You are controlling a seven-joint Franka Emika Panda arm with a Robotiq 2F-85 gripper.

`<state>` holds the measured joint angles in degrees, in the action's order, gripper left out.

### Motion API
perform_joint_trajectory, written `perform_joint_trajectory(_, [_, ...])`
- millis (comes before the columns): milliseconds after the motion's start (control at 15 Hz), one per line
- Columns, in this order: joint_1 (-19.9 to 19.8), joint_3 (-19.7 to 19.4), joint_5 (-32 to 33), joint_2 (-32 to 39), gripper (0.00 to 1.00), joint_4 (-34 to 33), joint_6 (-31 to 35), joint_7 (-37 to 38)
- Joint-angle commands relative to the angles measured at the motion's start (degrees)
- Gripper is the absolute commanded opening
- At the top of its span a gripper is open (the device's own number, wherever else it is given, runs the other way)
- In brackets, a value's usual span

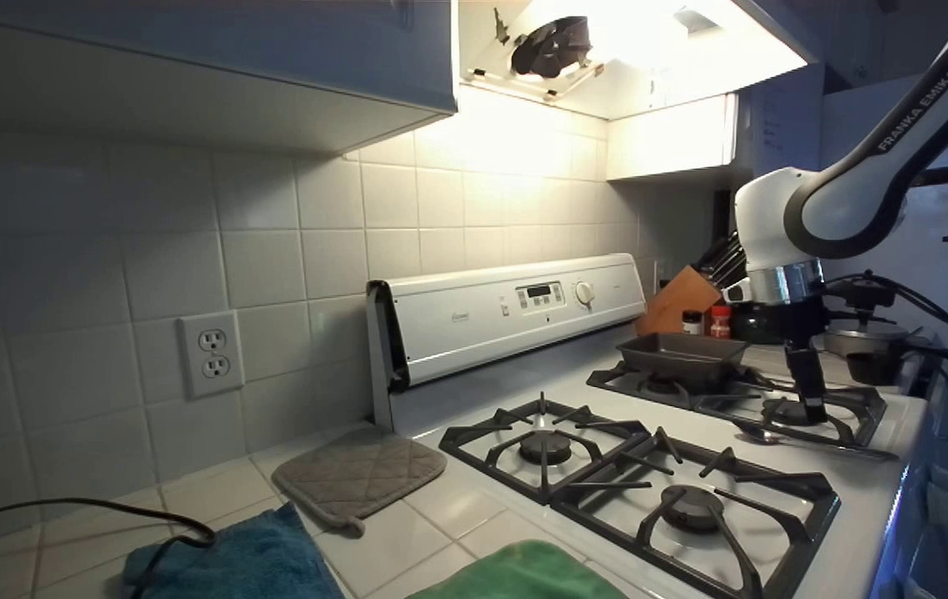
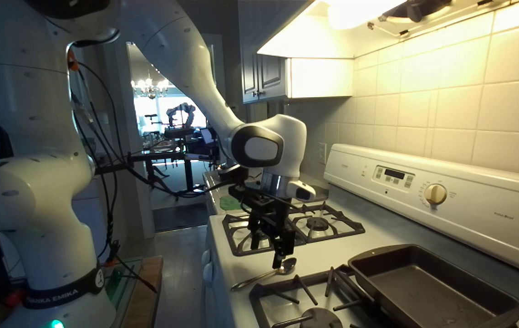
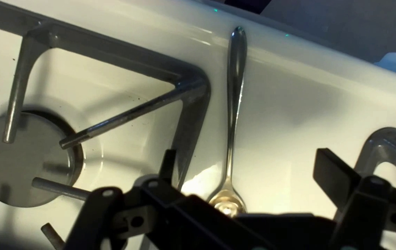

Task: Put the baking tray on the stove, then place the spoon in it

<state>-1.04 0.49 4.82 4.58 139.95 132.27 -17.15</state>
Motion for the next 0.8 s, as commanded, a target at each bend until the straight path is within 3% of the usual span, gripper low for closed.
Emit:
perform_joint_trajectory(0, [-0.7, 0.1, -4.5, 0.9, 1.0, 0.9, 3.2, -6.4])
perform_joint_trajectory(333, [-1.4, 0.5, -10.2, 2.0, 1.0, 1.5, 6.8, -13.6])
perform_joint_trajectory(733, [-1.7, 0.8, -11.2, 3.3, 0.98, 3.3, 11.9, -15.6])
